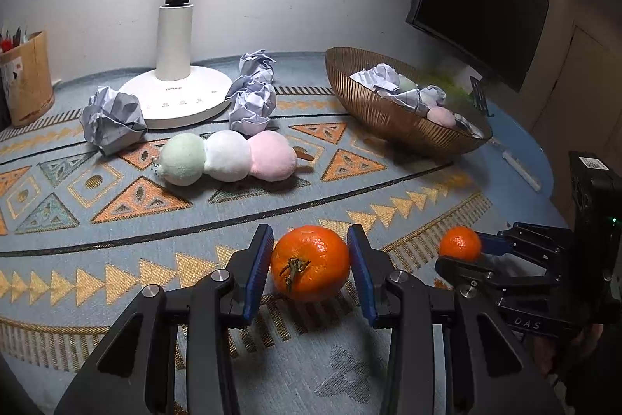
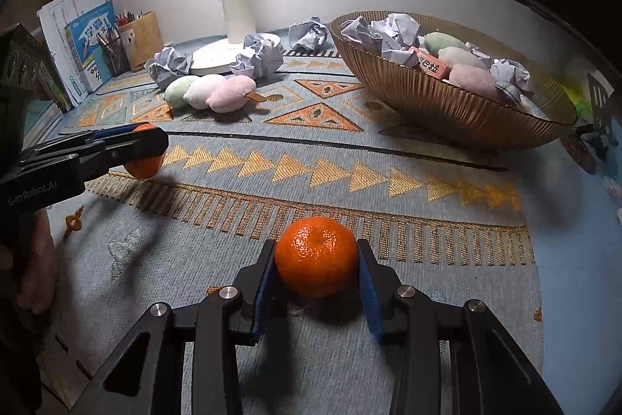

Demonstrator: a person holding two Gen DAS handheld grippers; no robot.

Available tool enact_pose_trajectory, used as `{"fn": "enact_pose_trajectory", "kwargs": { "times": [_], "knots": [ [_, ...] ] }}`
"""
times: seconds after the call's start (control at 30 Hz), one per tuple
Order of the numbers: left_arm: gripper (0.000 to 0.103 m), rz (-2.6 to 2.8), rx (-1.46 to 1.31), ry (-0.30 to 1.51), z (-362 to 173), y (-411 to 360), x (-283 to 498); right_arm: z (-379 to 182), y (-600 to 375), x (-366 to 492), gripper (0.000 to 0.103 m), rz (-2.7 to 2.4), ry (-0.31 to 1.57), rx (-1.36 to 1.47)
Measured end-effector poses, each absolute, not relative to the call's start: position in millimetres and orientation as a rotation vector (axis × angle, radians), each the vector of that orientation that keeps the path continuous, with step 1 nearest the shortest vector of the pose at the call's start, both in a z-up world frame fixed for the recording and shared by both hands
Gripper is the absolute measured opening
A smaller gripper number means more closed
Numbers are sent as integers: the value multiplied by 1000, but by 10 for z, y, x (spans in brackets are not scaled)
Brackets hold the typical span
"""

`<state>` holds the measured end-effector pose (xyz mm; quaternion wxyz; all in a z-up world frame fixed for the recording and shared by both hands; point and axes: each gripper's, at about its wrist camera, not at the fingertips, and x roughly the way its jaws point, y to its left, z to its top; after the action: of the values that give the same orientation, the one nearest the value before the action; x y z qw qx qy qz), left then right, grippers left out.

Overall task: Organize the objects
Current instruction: 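Grasp an orange with the left gripper while the right gripper grasps the other orange, then carry both oranges into the woven bowl and open both grippers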

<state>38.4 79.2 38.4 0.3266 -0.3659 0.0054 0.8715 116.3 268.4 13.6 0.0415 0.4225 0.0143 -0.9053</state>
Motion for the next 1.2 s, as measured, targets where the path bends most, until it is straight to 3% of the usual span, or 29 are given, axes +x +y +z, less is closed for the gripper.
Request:
{"fn": "enact_pose_trajectory", "kwargs": {
  "times": [0.3, 0.4, 0.47, 0.57, 0.67, 0.87, 0.93, 1.0, 1.07, 1.2],
  "knots": [
    [38, 2288, -1038, 124, 315, 936, 359, 131, 2684, 1152, 38, -2765, 36, 1296],
    [53, 2284, -1074, 188, 267, 983, 391, 130, 2679, 1153, 38, -2766, 39, 1295],
    [56, 2289, -1102, 244, 227, 1024, 427, 129, 2681, 1152, 38, -2764, 37, 1296],
    [56, 2297, -1099, 302, 213, 1077, 467, 126, 2684, 1150, 41, -2763, 35, 1298],
    [56, 2292, -1105, 327, 202, 1119, 464, 133, 2676, 1166, 53, -2765, 40, 1290],
    [55, 2267, -1095, 316, 213, 1249, 422, 149, 2717, 1178, 53, -2754, -4, 1273],
    [45, 2276, -1087, 356, 211, 1303, 457, 122, 2724, 1149, 53, -2735, -13, 1301],
    [38, 2293, -1087, 333, 227, 1293, 474, 123, 2719, 1162, 60, -2714, -21, 1295],
    [38, 2291, -1107, 269, 227, 1249, 474, 119, 2709, 1175, 67, -2697, -16, 1294],
    [38, 2311, -1108, 240, 234, 1225, 543, 131, 2752, 1189, 67, -2735, -39, 1287]
  ]
}}
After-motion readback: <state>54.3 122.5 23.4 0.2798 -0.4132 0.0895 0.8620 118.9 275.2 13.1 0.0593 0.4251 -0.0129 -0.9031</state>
